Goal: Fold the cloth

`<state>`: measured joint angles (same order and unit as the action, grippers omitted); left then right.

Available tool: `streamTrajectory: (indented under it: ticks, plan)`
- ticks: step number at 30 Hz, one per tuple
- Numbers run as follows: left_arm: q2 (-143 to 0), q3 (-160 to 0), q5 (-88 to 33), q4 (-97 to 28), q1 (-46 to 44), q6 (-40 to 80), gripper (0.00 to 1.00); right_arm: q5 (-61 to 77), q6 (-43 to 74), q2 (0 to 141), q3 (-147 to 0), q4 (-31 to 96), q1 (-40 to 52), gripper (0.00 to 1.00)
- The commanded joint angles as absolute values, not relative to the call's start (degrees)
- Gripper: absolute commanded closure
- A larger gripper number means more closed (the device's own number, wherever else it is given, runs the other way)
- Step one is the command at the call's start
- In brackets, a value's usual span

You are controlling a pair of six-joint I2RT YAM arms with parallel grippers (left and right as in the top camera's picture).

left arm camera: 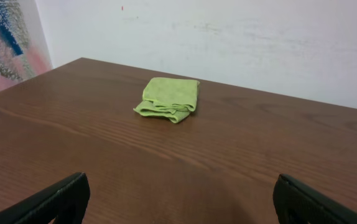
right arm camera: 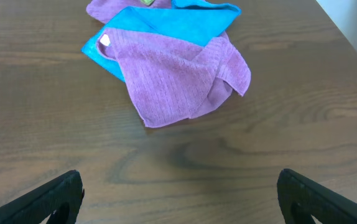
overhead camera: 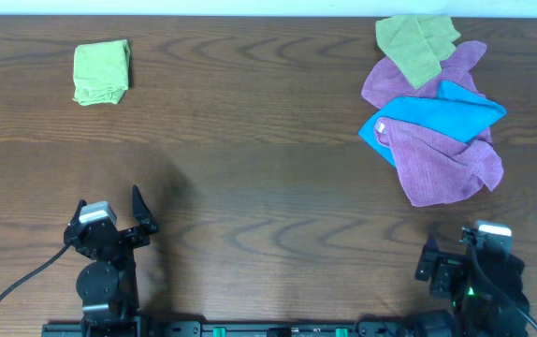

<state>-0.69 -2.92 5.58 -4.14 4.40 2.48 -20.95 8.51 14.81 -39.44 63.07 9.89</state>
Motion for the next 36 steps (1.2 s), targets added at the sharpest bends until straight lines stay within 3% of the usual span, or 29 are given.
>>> streamTrajectory:
  ticks: [1,10,16,25,36]
  plan:
    - [-0.3,-0.7,6.1,-4.6,4.6,1.3,0.05,-21.1,8.1,14.4,-40.0,63.0,10.6,0.01]
    - [-0.3,-0.7,6.1,-4.6,4.6,1.3,0.05,-21.3,7.6,14.4,-40.0,62.7,10.4,0.01]
    - [-0.3,-0.7,6.2,-4.6,4.6,1.3,0.05,-9.0,7.6,13.0,-39.3,51.5,3.4,0.01]
    - [-0.3,-0.7,6.1,-4.6,4.6,1.3,0.05,-7.0,7.2,0.3,-20.7,35.4,-0.7,0.01]
    - [-0.3,-0.7,6.1,-4.6,4.6,1.3,0.04,-6.3,7.2,0.3,-11.2,35.1,-0.2,0.01]
